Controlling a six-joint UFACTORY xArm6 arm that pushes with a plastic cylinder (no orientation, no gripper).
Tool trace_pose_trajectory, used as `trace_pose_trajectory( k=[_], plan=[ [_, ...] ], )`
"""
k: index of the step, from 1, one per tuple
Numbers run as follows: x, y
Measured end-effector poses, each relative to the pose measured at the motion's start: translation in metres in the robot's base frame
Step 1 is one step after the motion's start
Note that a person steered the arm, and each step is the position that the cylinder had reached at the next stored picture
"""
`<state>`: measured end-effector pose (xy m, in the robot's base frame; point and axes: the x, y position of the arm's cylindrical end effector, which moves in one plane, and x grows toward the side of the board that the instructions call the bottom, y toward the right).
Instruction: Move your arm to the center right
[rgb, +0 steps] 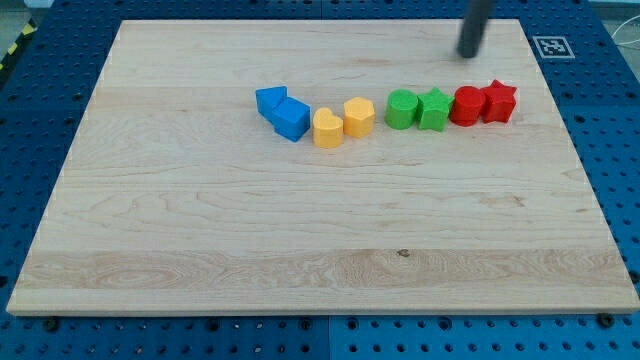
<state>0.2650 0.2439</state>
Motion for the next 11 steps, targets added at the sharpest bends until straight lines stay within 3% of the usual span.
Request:
trace_pose_trajectory(
  k=[1,2,5,7,9,11],
  plan=[
    [0.003,0.086],
    [0.010,0.101],
    [0.090,0.101],
    [0.100,0.102],
    [0.172,0.096],
    [0.201,0.017]
  ],
)
